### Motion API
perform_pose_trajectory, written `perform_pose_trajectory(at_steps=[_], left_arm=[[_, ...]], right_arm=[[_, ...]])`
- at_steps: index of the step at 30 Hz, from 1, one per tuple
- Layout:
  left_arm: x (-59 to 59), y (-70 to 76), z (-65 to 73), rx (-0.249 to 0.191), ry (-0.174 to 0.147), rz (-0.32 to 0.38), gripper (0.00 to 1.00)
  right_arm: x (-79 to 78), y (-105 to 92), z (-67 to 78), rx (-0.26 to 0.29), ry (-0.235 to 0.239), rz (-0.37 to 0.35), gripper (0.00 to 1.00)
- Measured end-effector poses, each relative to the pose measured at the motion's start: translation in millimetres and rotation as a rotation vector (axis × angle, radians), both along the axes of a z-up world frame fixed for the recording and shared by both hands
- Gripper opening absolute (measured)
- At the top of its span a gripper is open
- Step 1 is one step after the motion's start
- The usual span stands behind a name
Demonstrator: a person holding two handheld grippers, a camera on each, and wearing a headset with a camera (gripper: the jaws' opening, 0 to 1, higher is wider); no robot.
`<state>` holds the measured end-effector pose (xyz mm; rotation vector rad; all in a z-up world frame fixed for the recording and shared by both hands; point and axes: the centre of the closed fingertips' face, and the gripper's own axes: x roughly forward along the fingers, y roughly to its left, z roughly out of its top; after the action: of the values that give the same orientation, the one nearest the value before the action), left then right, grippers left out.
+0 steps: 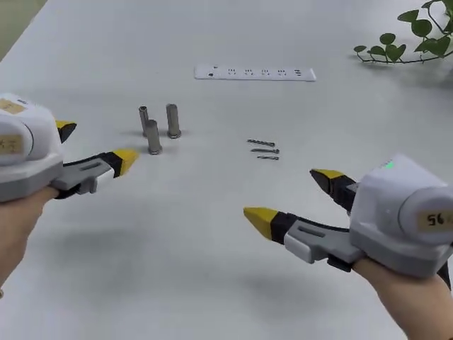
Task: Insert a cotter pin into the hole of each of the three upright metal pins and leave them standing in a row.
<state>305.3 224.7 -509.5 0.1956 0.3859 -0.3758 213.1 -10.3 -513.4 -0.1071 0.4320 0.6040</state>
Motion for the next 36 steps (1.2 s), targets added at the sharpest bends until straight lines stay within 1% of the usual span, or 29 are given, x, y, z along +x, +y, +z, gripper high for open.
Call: perform_pose_trajectory(at_steps=[3,5,7,11,13,16,20,22,25,31,33,36], left_arm=[[12.2,3.4,-3.2,-0.012,-0.002,-0.005,0.50],[17.7,4.2,-5.7,-0.017,-0.001,-0.009,0.48],[24.9,3.0,-8.0,-0.048,-0.003,-0.021,0.46],[40.2,5.3,-15.3,-0.070,0.002,-0.029,0.43],[47.5,5.1,-19.5,-0.067,0.006,-0.040,0.41],[57.4,5.2,-26.4,-0.042,0.014,-0.060,0.40],[72.1,4.9,-31.4,-0.039,0.015,-0.080,0.36],[77.4,3.4,-32.8,-0.042,0.016,-0.092,0.35],[88.4,-0.5,-35.9,-0.054,0.015,-0.114,0.34],[101.9,-9.8,-40.6,-0.076,0.022,-0.162,0.30],[109.9,-14.0,-44.5,-0.110,0.031,-0.175,0.30],[114.0,-16.8,-45.9,-0.111,0.033,-0.195,0.29]], right_arm=[[0.1,2.2,-1.2,0.007,0.009,0.007,0.70],[-0.3,3.1,-1.9,0.001,0.010,0.015,0.70],[-0.5,3.7,-2.3,-0.004,0.008,0.025,0.70],[-1.3,4.1,-3.9,-0.007,0.015,0.040,0.70],[-1.3,3.7,-5.1,-0.008,0.022,0.045,0.70],[-0.7,3.0,-6.1,-0.006,0.028,0.050,0.70],[0.2,1.4,-8.5,-0.011,0.037,0.054,0.70],[0.9,0.7,-9.1,-0.012,0.040,0.055,0.70],[2.2,0.1,-10.4,-0.015,0.047,0.059,0.69],[5.2,0.3,-11.5,-0.014,0.048,0.063,0.69],[6.1,0.5,-13.2,-0.012,0.055,0.065,0.69],[8.0,0.1,-13.4,-0.009,0.052,0.065,0.70]])
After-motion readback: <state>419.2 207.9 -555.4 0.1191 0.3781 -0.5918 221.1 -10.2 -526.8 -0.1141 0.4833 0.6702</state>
